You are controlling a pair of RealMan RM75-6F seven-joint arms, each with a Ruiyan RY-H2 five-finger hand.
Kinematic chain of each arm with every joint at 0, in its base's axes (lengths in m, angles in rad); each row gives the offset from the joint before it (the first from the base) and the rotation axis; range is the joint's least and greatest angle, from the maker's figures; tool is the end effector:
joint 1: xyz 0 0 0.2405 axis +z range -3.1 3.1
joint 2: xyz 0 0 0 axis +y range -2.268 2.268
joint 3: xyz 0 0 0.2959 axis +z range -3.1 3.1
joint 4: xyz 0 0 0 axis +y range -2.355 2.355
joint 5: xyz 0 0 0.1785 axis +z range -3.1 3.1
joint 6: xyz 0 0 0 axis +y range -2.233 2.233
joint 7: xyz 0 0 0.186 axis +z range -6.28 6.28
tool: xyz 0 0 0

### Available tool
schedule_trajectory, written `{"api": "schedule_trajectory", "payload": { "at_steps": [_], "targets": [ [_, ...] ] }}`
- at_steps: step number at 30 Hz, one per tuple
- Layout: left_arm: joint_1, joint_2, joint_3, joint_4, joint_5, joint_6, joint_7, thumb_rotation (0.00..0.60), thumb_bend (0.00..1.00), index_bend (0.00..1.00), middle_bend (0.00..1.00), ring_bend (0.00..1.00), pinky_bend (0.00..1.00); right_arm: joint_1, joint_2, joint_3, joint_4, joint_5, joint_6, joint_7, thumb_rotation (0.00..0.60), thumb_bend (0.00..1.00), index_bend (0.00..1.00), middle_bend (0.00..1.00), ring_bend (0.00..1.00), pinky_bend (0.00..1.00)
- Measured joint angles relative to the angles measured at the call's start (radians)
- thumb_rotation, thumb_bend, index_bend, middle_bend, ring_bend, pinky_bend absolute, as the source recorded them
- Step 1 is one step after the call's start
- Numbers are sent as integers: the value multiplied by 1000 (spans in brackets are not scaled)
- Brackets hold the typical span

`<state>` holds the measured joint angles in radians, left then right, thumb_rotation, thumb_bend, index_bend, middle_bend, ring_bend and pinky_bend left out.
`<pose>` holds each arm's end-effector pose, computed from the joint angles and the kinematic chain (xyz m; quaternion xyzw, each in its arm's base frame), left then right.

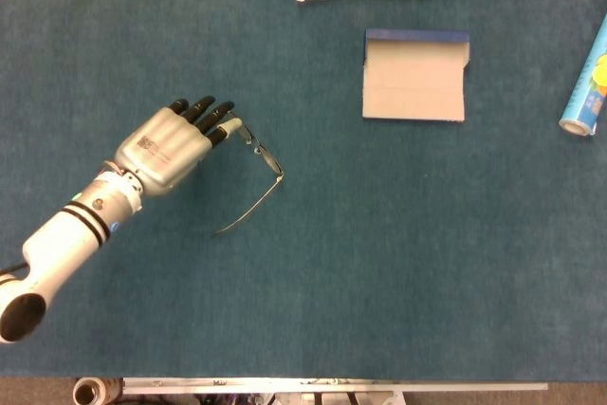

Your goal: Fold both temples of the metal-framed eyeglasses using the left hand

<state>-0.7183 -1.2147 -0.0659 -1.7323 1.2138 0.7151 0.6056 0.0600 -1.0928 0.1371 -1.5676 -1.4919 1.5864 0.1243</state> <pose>-0.1956 0.3505 0.0467 -0.8790 -0.2362 -0.1945 0.3656 -0.3315 -0.2279 0.2517 0.5387 -0.3525 0.4566 0.6141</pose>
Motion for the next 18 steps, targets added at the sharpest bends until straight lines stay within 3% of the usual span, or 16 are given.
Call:
{"api": "schedule_trajectory", "payload": {
  "at_steps": [18],
  "targets": [
    [-128, -90, 57, 19, -231, 23, 173, 600, 1000, 37, 0, 0, 180, -1, 4, -2, -3, -3, -3, 7, 600, 160, 607, 533, 466, 517]
  ]
}}
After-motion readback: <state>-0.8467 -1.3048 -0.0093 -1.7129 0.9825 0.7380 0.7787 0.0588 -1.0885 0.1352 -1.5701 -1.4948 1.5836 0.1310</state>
